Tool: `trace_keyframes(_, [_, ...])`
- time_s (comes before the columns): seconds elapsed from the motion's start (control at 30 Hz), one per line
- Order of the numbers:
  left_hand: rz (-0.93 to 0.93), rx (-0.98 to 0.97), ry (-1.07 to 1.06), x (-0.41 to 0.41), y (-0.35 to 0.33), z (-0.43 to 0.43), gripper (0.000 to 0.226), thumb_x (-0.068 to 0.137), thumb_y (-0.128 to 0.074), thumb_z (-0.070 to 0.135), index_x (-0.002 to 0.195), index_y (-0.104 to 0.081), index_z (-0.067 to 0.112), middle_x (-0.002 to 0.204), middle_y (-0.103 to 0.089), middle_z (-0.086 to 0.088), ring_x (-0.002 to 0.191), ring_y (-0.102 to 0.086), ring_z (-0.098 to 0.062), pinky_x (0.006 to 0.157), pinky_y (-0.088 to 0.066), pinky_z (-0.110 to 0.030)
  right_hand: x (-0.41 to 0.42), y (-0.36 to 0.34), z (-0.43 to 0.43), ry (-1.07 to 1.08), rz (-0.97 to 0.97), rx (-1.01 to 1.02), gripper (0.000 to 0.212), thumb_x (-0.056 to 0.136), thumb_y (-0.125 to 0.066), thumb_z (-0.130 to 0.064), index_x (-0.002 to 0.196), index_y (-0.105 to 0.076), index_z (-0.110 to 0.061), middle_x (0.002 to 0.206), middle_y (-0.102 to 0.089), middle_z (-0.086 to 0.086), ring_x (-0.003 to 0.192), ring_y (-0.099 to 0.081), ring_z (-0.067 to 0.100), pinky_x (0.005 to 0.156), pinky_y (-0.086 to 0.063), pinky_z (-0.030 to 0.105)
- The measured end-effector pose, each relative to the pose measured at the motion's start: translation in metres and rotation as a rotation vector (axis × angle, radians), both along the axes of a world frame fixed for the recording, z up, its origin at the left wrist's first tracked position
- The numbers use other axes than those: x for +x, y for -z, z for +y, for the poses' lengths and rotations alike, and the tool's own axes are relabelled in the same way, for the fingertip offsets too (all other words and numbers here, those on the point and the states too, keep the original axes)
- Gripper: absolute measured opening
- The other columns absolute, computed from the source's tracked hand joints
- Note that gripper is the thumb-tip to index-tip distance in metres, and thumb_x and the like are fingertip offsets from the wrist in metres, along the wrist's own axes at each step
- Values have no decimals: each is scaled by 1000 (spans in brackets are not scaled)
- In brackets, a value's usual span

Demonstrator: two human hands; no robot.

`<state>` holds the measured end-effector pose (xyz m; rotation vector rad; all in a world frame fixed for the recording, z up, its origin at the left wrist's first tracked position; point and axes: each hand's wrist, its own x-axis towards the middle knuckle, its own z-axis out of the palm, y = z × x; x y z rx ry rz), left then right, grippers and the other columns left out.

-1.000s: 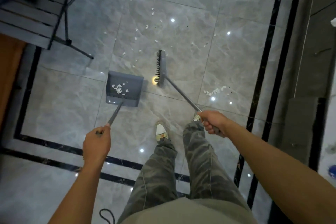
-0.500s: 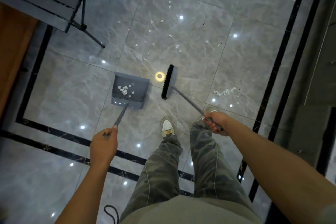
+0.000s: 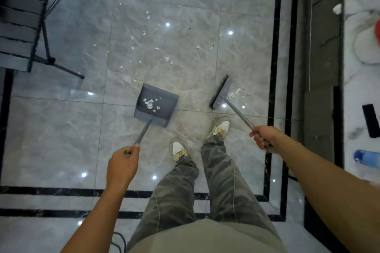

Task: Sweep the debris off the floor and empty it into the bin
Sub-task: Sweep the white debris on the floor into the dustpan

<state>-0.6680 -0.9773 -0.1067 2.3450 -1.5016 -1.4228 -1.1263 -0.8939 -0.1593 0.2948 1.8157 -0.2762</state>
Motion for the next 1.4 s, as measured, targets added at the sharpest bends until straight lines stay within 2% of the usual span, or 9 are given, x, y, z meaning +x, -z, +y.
trace_keyframes(0.2, [-41, 20, 211, -34, 2, -26, 53, 104, -55, 39, 58, -44, 15, 52, -45, -3, 49, -42, -18, 52, -35, -30, 6, -12, 21, -8, -17, -96, 34, 104, -53, -32, 108, -66, -1, 53, -48, 1, 40, -35, 10, 35, -31, 21])
trace_keyframes(0.4, [-97, 28, 401, -73, 4, -42, 53, 103, -56, 41, 57, -52, 16, 50, -50, -2, 47, -47, -19, 49, -34, -28, -5, -12, 15, -43, 202, -99, 23, 96, -60, -22, 94, -68, -1, 58, -51, 9, 38, -38, 14, 35, -30, 17])
trace_keyframes(0.63, [-168, 60, 635, -124, 13, -49, 42, 102, -56, 46, 72, -70, 20, 59, -64, 2, 56, -62, -19, 52, -47, -30, -90, -22, 33, 53, 351, -169, 2, 94, -59, -4, 92, -60, -5, 65, -54, 11, 44, -47, 15, 38, -38, 21])
trace_keyframes(0.77, [-215, 45, 788, -158, 21, -64, 37, 101, -56, 50, 90, -78, 21, 73, -72, 0, 70, -69, -21, 62, -53, -33, -123, -2, 28, 126, 336, -166, 12, 102, -54, -4, 90, -49, -5, 70, -53, 12, 51, -45, 14, 34, -38, 17])
trace_keyframes(0.9, [-249, 44, 871, -189, 35, -79, 41, 99, -57, 57, 73, -70, 28, 68, -70, 2, 65, -67, -20, 67, -60, -37, -134, 40, 19, 16, 431, -35, 39, 103, -46, -27, 135, -48, -6, 87, -57, 15, 53, -49, 21, 34, -38, 18])
trace_keyframes(1.0, [-266, 25, 950, -206, 42, -91, 43, 97, -57, 59, 69, -66, 29, 67, -69, 3, 64, -66, -19, 64, -57, -35, -125, 60, 23, -160, 299, 40, 37, 104, -37, -17, 133, -53, -1, 81, -51, 12, 57, -45, 21, 32, -41, 24])
trace_keyframes(1.13, [-298, 28, 1011, -230, 51, -112, 45, 99, -57, 55, 65, -66, 26, 64, -67, 1, 64, -66, -20, 62, -53, -33, -87, 57, 37, -316, 141, 90, 29, 103, -34, -12, 75, -43, -10, 71, -44, 9, 56, -44, 21, 44, -41, 33])
trace_keyframes(1.27, [-330, -2, 1098, -255, 55, -131, 51, 100, -55, 53, 63, -67, 19, 58, -64, -3, 58, -62, -21, 56, -47, -30, -51, 63, 53, 52, 9, 121, 24, 103, -32, -11, 95, -54, -5, 62, -39, 8, 46, -32, 16, 41, -26, 23])
trace_keyframes(1.4, [-372, -64, 1131, -273, 57, -124, 51, 101, -52, 53, 73, -73, 17, 59, -63, -3, 57, -61, -22, 54, -47, -30, -16, 60, 72, 114, -71, 111, 25, 105, -32, -22, 112, -52, -9, 58, -36, 5, 42, -26, 13, 41, -23, 19])
